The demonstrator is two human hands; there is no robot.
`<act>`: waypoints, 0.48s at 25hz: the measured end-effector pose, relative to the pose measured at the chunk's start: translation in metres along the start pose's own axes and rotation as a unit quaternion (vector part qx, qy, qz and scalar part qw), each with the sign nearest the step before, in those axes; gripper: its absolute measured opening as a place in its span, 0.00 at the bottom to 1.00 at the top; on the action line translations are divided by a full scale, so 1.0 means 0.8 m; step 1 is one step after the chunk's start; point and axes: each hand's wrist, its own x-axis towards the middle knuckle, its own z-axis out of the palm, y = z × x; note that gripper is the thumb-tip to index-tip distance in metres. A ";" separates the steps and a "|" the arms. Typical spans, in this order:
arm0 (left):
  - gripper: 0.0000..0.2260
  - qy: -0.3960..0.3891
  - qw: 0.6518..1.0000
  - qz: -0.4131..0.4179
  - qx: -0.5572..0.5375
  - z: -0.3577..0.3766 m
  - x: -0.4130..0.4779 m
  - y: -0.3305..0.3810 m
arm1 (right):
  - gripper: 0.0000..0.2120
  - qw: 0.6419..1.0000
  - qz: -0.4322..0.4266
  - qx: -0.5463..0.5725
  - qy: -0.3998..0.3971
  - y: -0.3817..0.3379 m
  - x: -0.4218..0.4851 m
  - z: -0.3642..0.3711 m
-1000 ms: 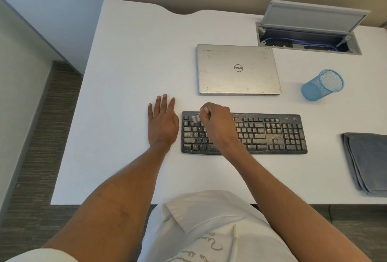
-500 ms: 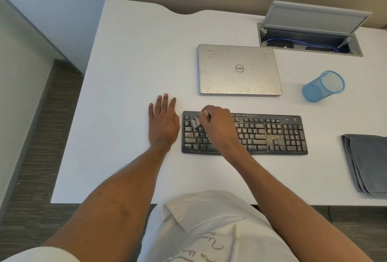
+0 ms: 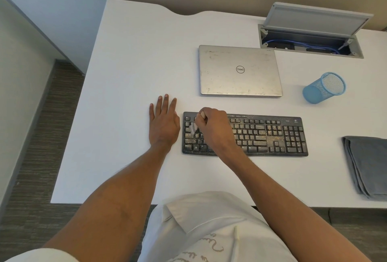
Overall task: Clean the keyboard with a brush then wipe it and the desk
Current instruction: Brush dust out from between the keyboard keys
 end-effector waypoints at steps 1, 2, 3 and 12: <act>0.25 0.000 1.000 0.000 0.000 0.000 0.000 0.000 | 0.13 1.000 0.002 0.012 0.002 -0.001 0.000 -0.001; 0.25 0.000 1.000 0.002 -0.001 0.000 0.000 0.000 | 0.13 1.000 -0.001 0.024 0.010 -0.003 -0.001 -0.001; 0.25 0.000 1.000 0.003 -0.002 0.001 -0.001 -0.001 | 0.13 0.999 -0.008 0.032 0.020 -0.004 0.000 -0.001; 0.25 0.004 1.000 0.005 -0.001 0.002 -0.001 -0.001 | 0.14 0.999 -0.017 -0.022 -0.018 0.002 0.005 0.010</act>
